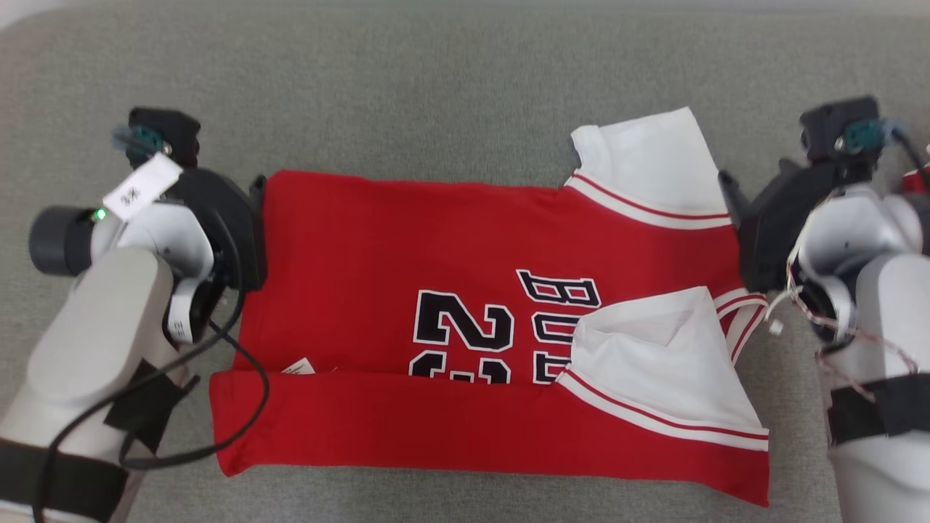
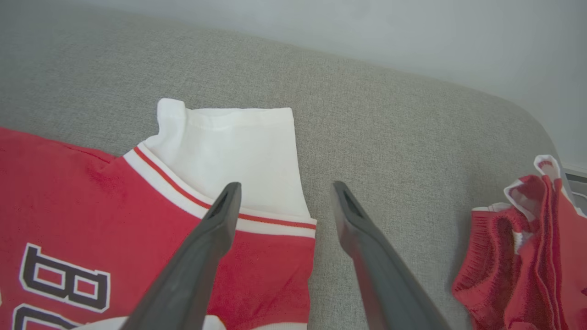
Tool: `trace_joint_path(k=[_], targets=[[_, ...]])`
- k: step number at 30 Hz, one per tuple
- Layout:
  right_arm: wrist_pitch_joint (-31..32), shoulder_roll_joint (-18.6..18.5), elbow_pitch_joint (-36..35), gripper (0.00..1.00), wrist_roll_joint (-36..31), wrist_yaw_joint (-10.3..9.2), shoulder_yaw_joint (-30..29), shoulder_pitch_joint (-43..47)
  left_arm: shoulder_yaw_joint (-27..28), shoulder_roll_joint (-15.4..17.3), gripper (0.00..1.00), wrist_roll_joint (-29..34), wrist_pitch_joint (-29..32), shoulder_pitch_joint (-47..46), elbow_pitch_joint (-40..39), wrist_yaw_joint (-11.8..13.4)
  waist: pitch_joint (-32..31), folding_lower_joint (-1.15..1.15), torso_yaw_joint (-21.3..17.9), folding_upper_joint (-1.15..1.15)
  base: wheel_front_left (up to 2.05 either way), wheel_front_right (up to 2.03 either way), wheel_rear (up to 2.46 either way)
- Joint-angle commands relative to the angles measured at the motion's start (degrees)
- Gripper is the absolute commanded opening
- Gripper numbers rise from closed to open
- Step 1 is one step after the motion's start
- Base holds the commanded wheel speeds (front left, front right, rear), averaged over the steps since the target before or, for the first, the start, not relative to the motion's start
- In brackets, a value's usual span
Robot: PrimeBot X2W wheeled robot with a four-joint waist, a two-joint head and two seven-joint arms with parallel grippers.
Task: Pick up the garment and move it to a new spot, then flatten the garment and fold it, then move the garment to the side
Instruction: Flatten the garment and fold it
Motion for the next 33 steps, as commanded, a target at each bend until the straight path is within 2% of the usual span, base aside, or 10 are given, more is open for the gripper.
trace_joint_path(k=[1,7,15,24,33], targets=[[0.9,-0.2,1.1,1.00,-0.5,-0.03,-0.5,-2.3,-0.3,0.4,1.00,0.6,0.9,-2.0,0.8,0.3,2.9,-0.01,-0.4,-0.01,0.00,0.00,0.00],[2.7,-0.7,5.7,1.00,-2.6,-0.03,-1.8,-11.9,-1.4,-0.2,1.00,2.0,3.9,-7.2,4.2,0.4,6.8,-0.01,-0.8,-0.01,0.00,0.00,0.00],[3.5,-2.5,13.9,1.00,-5.3,-0.03,-4.8,-21.7,-2.9,-3.8,1.00,1.8,5.6,-11.6,6.7,0.3,10.4,-0.01,1.4,-0.01,0.00,0.00,0.00],[2.8,-4.5,21.3,1.00,-6.7,-0.03,-4.0,-26.1,-3.3,-5.0,1.00,1.4,6.1,-13.5,8.7,0.8,11.8,-0.01,3.6,-0.01,0.00,0.00,0.00],[2.8,-5.4,26.0,1.00,-8.5,-0.03,-2.5,-29.5,-2.7,-4.4,1.00,0.3,9.8,-16.3,8.3,1.5,13.2,-0.01,5.2,-0.01,0.00,0.00,0.00]])
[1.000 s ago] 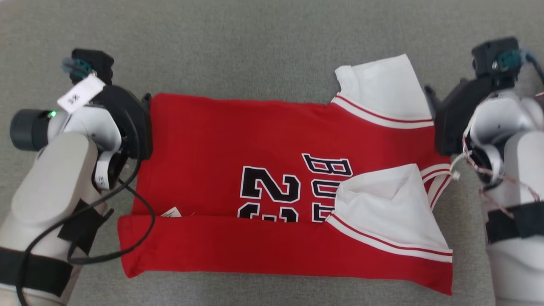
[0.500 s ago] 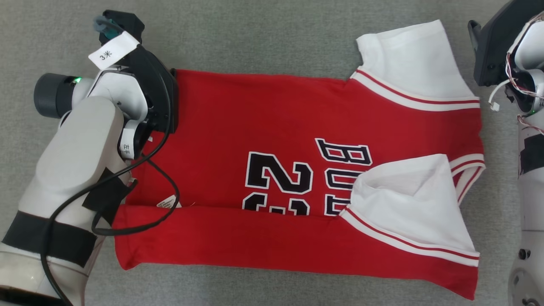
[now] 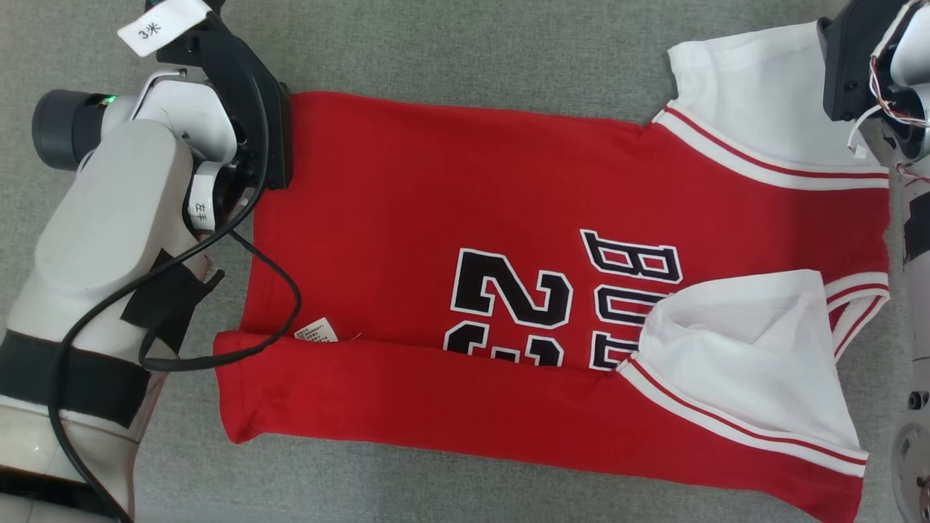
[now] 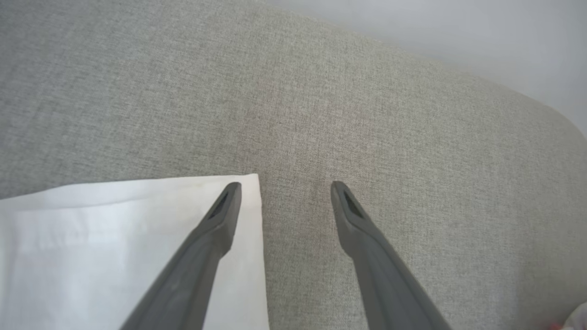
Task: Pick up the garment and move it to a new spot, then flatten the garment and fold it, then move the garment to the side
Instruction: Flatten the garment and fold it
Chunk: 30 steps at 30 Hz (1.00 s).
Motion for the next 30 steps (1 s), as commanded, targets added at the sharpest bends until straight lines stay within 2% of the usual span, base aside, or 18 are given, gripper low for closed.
trace_joint_path(k=[1,6,7,9,11,12,13,15,16,18,19,21,24,30], targets=[[0.0,-0.3,0.5,1.00,-0.4,-0.03,0.1,-0.8,-0.1,0.4,1.00,-0.4,0.9,-0.4,0.1,0.0,0.4,0.00,0.4,0.00,0.00,0.00,0.00],[0.2,-0.4,2.4,1.00,-0.6,-0.03,0.8,-2.2,-0.5,-0.4,1.00,-1.8,3.7,0.6,-0.2,-0.4,1.1,0.00,0.7,0.00,0.00,0.00,0.00],[0.1,-0.5,2.7,1.00,-0.6,-0.03,0.8,-2.6,-0.6,-0.7,0.96,-1.7,4.1,0.7,-0.5,-0.5,1.4,0.00,0.8,0.00,0.00,0.00,0.00],[-0.1,-0.6,3.1,1.00,-0.6,-0.03,1.0,-2.9,-0.7,-1.3,0.84,-2.3,4.7,1.1,-1.0,-0.6,1.8,0.00,0.9,0.00,0.00,0.00,0.00],[0.1,-0.8,3.5,1.00,-0.4,-0.03,1.2,-3.2,-1.1,-1.7,0.67,-2.7,5.6,1.6,-1.4,-1.1,2.0,0.00,1.0,0.00,0.00,0.00,0.00],[0.1,-0.9,3.5,1.00,-0.3,-0.03,1.2,-3.3,-1.3,-1.8,0.64,-2.8,6.0,1.8,-1.6,-1.1,2.0,0.00,1.0,0.00,0.00,0.00,0.00],[0.2,-1.0,3.5,1.00,-0.3,-0.03,1.1,-3.4,-1.5,-1.9,0.48,-3.1,6.7,2.1,-1.7,-1.2,2.1,0.00,1.1,0.00,0.00,0.00,0.00],[0.4,-1.2,3.6,1.00,-0.3,-0.03,0.8,-3.2,-1.4,-2.0,0.37,-3.6,7.7,2.7,-2.2,-1.1,2.2,0.00,1.0,0.00,0.00,0.00,0.00],[0.4,-1.5,3.7,1.00,-0.2,-0.03,0.7,-3.2,-1.4,-1.9,0.36,-3.7,8.1,2.8,-2.6,-0.9,2.3,0.00,1.0,0.00,0.00,0.00,0.00],[0.3,-1.8,4.0,1.00,0.1,-0.03,0.7,-3.3,-1.3,-1.6,0.44,-3.8,7.9,2.7,-3.7,-0.4,2.3,0.00,1.0,0.00,0.00,0.00,0.00],[0.2,-1.9,4.0,1.00,0.1,-0.03,0.6,-3.4,-1.2,-1.3,0.69,-3.5,7.1,2.4,-4.6,-0.2,2.3,0.00,1.0,0.00,0.00,0.00,0.00],[-0.1,-2.0,4.3,1.00,0.1,-0.03,0.6,-3.4,-0.9,-0.6,1.00,-2.4,5.4,1.4,-6.1,0.9,2.1,0.00,0.9,0.00,0.00,0.00,0.00],[-0.4,-1.7,4.7,1.00,0.1,-0.03,0.4,-3.2,-0.3,0.2,1.00,-2.4,3.9,1.2,-7.7,1.9,1.5,0.00,0.6,0.00,0.00,0.00,0.00],[-0.7,-1.9,5.2,1.00,-0.4,-0.03,0.1,-3.4,0.0,1.0,1.00,-3.4,5.8,2.0,-9.6,2.2,0.7,0.00,0.7,0.00,0.00,0.00,0.00]])
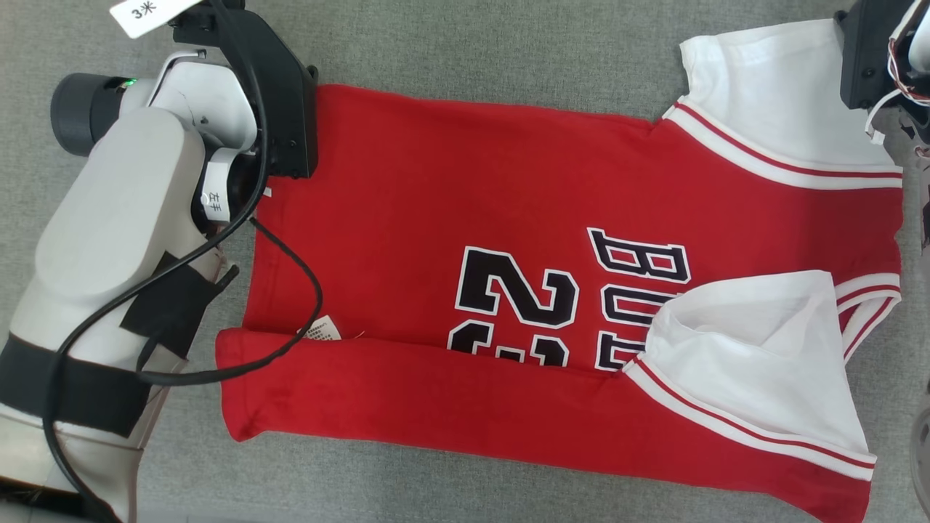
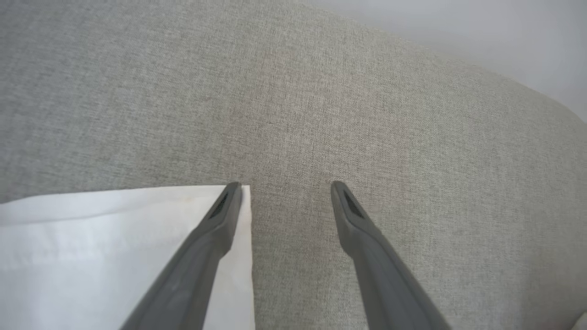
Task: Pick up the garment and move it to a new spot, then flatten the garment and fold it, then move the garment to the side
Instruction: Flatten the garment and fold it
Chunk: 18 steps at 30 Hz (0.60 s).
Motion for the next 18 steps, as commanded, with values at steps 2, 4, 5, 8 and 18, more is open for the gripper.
trace_joint_path(k=[2,4,5,8,18], targets=[[-0.2,-0.4,0.2,1.00,-0.5,-0.03,-0.2,-0.3,0.2,0.7,1.00,-0.5,0.7,1.0,-0.4,0.1,-0.1,0.00,0.1,0.00,0.00,0.00,0.00],[-0.3,-0.4,0.3,1.00,-0.6,-0.03,-0.3,-0.4,-0.1,0.9,1.00,-0.7,1.9,1.5,-0.9,0.3,-0.2,0.00,0.2,0.00,0.00,0.00,0.00],[-0.4,-0.4,0.4,1.00,-0.5,-0.03,-0.4,-0.4,-0.1,0.9,1.00,-1.1,2.4,1.9,-1.2,0.4,-0.2,0.00,0.3,0.00,0.00,0.00,0.00],[-0.6,-0.2,0.5,1.00,-0.6,-0.03,-0.4,-0.5,-0.2,1.3,1.00,-1.3,3.0,2.4,-2.0,0.8,0.1,0.00,0.3,0.00,0.00,0.00,0.00],[-0.9,0.1,1.0,1.00,-0.9,-0.03,0.1,-0.9,-0.5,1.2,0.00,-1.7,2.0,3.3,-1.6,1.4,0.6,0.00,-0.1,0.00,0.00,0.00,0.00]])
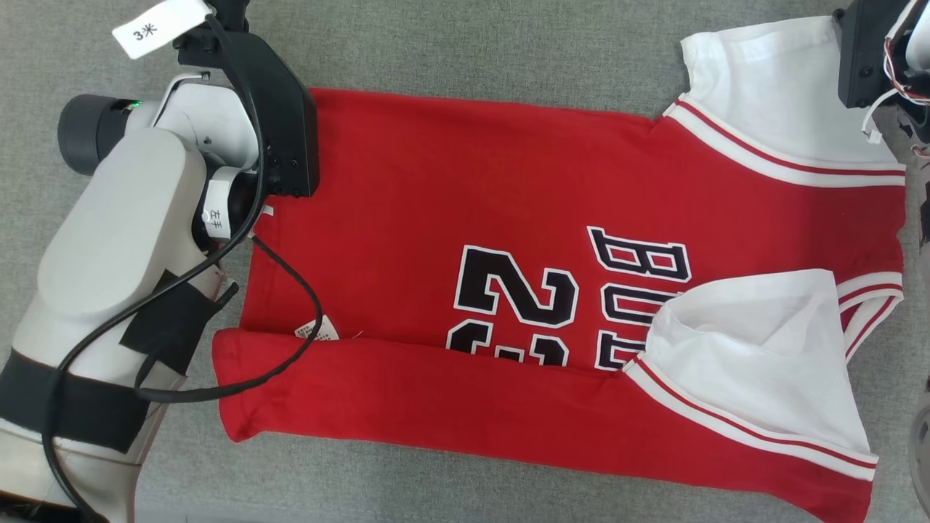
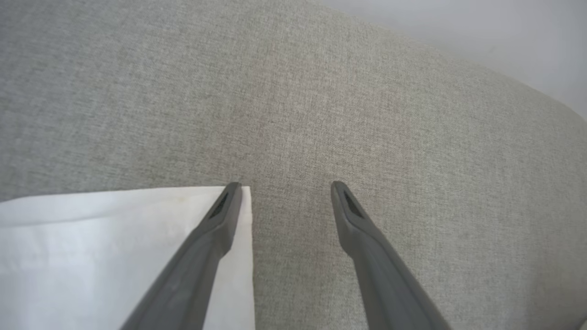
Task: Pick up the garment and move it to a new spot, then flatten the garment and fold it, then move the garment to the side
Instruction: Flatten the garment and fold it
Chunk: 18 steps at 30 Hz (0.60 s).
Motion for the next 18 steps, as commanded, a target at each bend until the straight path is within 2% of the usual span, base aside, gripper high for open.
trace_joint_path(k=[1,13,18], targets=[[-0.2,-0.1,0.3,1.00,-0.4,-0.03,0.0,-0.5,-0.3,0.4,0.00,-0.8,0.1,1.0,0.6,0.2,0.0,0.00,0.0,0.00,0.00,0.00,0.00],[0.4,-0.2,-0.2,1.00,0.4,-0.03,-1.2,-1.0,-1.7,-2.3,0.00,-1.7,0.0,1.8,1.2,-0.6,-0.8,0.00,1.3,0.00,0.00,0.00,0.00],[-4.2,-0.8,-1.7,1.00,-0.3,-0.03,-1.3,1.9,-2.3,-3.6,0.00,-2.1,-0.8,1.5,2.0,-1.0,-0.7,0.00,1.9,0.00,0.00,0.00,0.00]])
